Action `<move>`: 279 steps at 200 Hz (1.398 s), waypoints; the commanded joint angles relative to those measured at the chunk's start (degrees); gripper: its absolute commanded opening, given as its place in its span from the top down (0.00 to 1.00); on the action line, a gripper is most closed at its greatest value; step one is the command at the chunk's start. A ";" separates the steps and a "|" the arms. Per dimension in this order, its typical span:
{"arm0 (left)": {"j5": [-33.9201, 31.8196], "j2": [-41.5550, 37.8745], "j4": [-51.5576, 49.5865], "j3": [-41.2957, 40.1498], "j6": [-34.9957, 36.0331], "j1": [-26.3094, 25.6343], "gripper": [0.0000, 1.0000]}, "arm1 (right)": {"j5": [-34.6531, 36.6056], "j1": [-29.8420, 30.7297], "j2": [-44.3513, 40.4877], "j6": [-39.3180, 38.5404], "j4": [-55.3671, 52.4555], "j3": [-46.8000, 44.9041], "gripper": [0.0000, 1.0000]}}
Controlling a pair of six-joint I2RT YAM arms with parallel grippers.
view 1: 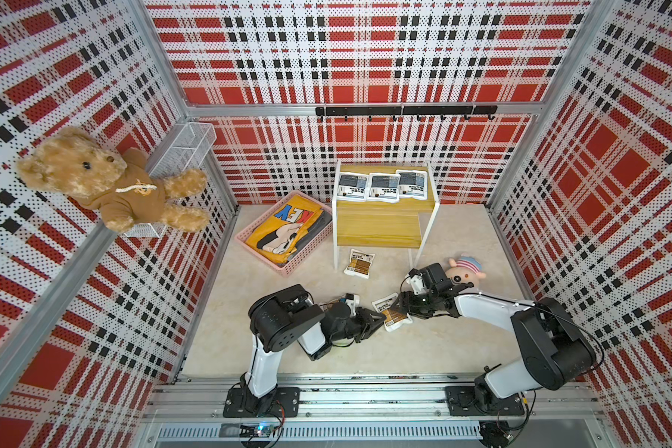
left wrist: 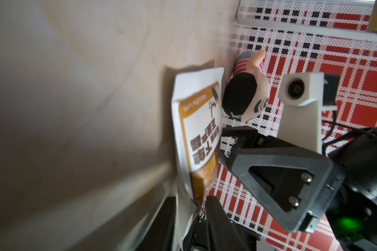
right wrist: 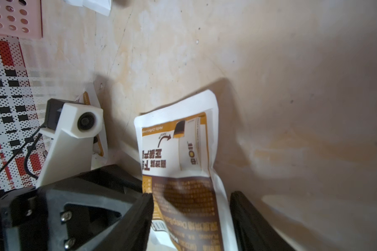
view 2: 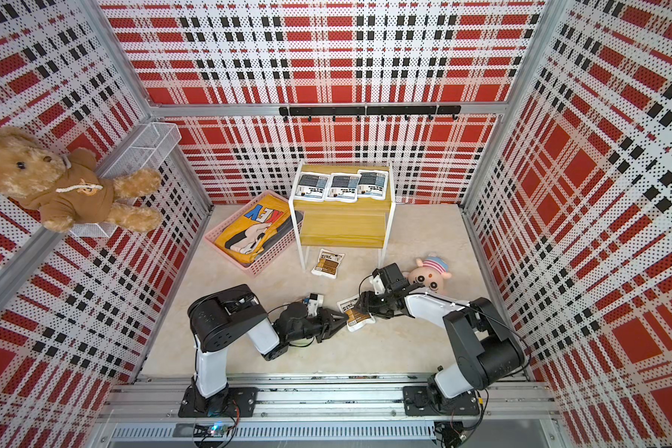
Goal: Place the bagged coffee beans on the shelf by color
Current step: Pick up the bagged coffee beans at the center of the board.
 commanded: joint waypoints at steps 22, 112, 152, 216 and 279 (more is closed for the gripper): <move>-0.23 1.37 -15.06 1.47 5.48 2.31 0.79 | 0.20 0.69 -1.29 0.24 0.40 -0.51 0.36; 2.46 4.84 -15.06 5.44 6.10 2.00 0.97 | -0.22 1.03 -0.52 0.50 1.18 -0.33 0.36; 2.88 5.02 -15.10 5.30 6.56 2.35 1.00 | -0.39 1.10 0.03 0.72 1.81 -0.51 0.36; 2.85 -3.49 -15.01 4.42 7.64 4.45 1.00 | 5.06 1.03 -11.30 0.43 -4.17 0.94 0.29; 3.53 -13.23 -15.06 6.23 8.58 5.33 1.00 | 6.82 0.73 -28.13 5.13 -7.49 -0.84 0.25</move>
